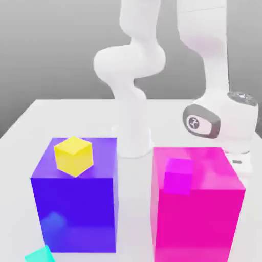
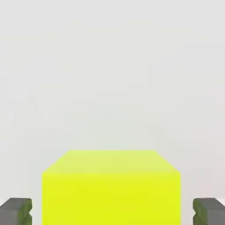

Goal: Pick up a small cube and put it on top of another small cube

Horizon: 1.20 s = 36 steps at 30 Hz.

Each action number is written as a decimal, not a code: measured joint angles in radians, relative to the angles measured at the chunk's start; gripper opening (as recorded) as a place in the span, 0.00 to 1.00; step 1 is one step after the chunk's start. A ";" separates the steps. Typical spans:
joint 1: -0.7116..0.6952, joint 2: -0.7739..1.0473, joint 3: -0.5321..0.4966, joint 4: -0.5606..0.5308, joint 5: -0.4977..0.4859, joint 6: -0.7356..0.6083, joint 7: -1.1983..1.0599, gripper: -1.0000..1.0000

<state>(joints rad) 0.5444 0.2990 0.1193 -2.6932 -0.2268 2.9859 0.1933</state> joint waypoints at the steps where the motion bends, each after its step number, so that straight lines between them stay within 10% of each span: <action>1: 0.000 0.000 0.000 0.000 -0.001 0.000 0.001 0.00; 10: -0.058 -0.192 0.092 -0.036 0.148 -0.152 -0.110 0.00; 31: -0.371 -0.480 -0.092 0.514 0.200 -0.914 0.350 0.00; 35: -0.382 -0.432 -0.108 0.459 0.233 -0.880 0.345 0.00; 36: -0.381 -0.416 -0.110 0.433 0.233 -0.842 0.345 1.00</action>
<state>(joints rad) 0.1636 -0.1173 0.0097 -2.2598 0.0067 2.1439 0.5386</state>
